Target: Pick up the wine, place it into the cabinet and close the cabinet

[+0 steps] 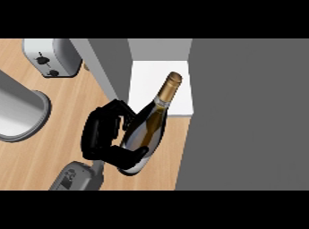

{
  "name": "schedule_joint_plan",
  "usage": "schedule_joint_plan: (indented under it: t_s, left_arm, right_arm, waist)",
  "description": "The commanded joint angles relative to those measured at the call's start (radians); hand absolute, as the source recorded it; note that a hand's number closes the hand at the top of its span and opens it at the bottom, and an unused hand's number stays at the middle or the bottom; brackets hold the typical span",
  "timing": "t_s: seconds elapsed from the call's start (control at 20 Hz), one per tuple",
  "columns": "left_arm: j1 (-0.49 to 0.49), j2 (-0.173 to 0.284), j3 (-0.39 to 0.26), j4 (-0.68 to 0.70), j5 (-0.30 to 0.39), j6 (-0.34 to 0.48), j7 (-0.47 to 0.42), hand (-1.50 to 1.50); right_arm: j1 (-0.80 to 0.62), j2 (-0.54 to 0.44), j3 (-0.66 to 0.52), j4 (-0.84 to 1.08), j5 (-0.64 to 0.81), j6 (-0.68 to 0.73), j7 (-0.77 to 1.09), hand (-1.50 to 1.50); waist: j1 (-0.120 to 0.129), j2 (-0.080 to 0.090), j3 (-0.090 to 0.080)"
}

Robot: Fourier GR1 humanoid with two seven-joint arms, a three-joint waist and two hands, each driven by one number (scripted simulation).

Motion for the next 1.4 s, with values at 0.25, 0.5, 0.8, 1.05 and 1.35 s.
schedule_joint_plan:
  t_s: [0.25,0.5,0.8,1.05,1.35]
  left_arm:
    - [-0.178,-0.081,-0.033,-0.203,-0.1,0.223,0.379,1.5]
    - [-0.296,-0.088,0.02,-0.076,-0.083,0.241,0.414,1.5]
    - [-0.426,-0.088,0.045,0.091,-0.05,0.316,0.355,1.5]
    - [-0.46,-0.082,0.045,0.161,-0.143,0.3,0.345,1.5]
    - [-0.514,-0.088,0.052,0.283,-0.147,0.298,0.262,1.5]
  right_arm:
    - [0.056,-0.008,-0.056,-0.093,-0.117,0.017,0.045,-1.5]
    - [0.023,-0.018,-0.052,-0.104,-0.122,0.018,0.074,-1.5]
    - [0.005,-0.034,-0.088,-0.13,-0.166,0.022,0.123,-1.5]
    - [0.049,0.005,-0.041,-0.084,-0.106,0.032,0.028,-1.5]
    - [0.07,0.012,-0.052,-0.05,-0.119,0.054,-0.014,-1.5]
  waist:
    - [-0.002,0.0,0.001]
    - [-0.009,0.003,-0.001]
    - [-0.021,0.003,-0.001]
    - [-0.01,0.004,0.0]
    - [-0.01,0.006,0.0]
